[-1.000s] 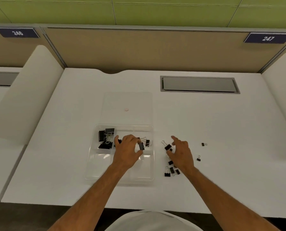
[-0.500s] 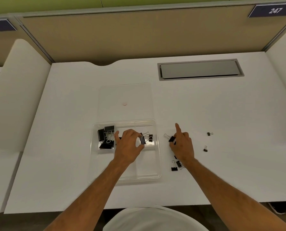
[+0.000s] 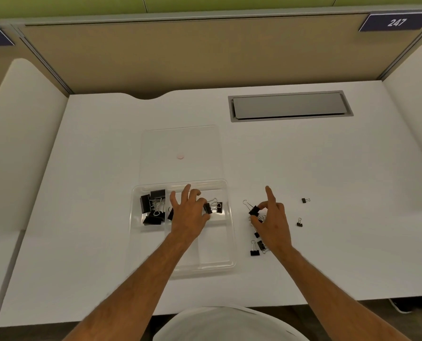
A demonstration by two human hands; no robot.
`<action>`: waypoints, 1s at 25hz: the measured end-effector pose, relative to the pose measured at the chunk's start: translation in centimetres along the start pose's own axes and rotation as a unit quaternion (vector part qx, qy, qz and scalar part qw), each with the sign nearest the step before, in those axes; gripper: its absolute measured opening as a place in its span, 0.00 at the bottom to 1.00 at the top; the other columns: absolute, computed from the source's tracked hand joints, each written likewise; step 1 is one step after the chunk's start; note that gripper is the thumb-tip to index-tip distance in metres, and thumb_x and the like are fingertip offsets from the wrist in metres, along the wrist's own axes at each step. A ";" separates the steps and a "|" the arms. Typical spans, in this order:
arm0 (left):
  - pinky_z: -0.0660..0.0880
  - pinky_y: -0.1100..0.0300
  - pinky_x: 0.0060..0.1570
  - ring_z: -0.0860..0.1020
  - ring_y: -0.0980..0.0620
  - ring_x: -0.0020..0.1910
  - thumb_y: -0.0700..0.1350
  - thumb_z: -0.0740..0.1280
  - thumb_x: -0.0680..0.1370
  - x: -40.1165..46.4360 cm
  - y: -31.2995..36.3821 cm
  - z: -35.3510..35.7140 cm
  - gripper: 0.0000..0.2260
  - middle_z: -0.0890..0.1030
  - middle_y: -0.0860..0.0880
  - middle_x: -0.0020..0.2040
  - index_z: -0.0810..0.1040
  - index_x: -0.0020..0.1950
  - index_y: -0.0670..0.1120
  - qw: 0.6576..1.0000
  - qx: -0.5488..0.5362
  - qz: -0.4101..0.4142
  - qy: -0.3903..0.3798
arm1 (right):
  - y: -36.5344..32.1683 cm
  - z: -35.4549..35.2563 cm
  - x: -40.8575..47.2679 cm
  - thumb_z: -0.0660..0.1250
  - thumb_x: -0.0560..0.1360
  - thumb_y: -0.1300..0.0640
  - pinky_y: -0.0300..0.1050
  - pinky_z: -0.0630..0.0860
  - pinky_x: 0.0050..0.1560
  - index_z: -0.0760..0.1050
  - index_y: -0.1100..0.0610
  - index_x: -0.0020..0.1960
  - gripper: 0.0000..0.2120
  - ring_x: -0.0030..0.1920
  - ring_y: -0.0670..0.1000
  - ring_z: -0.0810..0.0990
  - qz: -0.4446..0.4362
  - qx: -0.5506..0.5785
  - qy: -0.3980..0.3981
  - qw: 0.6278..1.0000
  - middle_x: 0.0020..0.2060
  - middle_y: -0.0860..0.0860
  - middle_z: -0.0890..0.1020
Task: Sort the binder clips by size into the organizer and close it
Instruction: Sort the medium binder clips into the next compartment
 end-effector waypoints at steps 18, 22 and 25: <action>0.53 0.38 0.72 0.66 0.47 0.72 0.52 0.74 0.73 -5.8 -1.6 -2.6 0.23 0.75 0.51 0.64 0.75 0.66 0.51 0.985 -0.138 -0.029 0.101 | -6.1 4.8 -0.5 0.72 0.73 0.52 0.43 0.73 0.58 0.38 0.37 0.77 0.49 0.61 0.34 0.60 -0.122 -0.020 -0.072 0.990 0.67 0.44 0.72; 0.58 0.40 0.70 0.66 0.47 0.72 0.52 0.74 0.72 -6.1 -0.8 -2.3 0.23 0.75 0.53 0.62 0.75 0.66 0.50 0.985 -0.146 -0.009 0.096 | -3.7 2.4 -2.2 0.71 0.73 0.58 0.41 0.73 0.57 0.43 0.39 0.78 0.47 0.62 0.26 0.58 -0.096 0.010 -0.042 0.994 0.66 0.44 0.71; 0.56 0.42 0.71 0.63 0.48 0.73 0.51 0.74 0.73 -6.4 0.9 -1.6 0.23 0.75 0.53 0.63 0.75 0.66 0.51 0.979 -0.183 0.004 0.086 | -1.4 0.0 -4.0 0.69 0.74 0.62 0.35 0.75 0.56 0.46 0.40 0.78 0.44 0.60 0.27 0.64 -0.054 0.033 -0.023 0.998 0.65 0.47 0.71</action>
Point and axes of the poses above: each hand's wrist, its own x-axis towards the middle knuckle, its own z-axis out of the palm, y = z × x, the point moved 3 cm from there along x, towards the middle knuckle
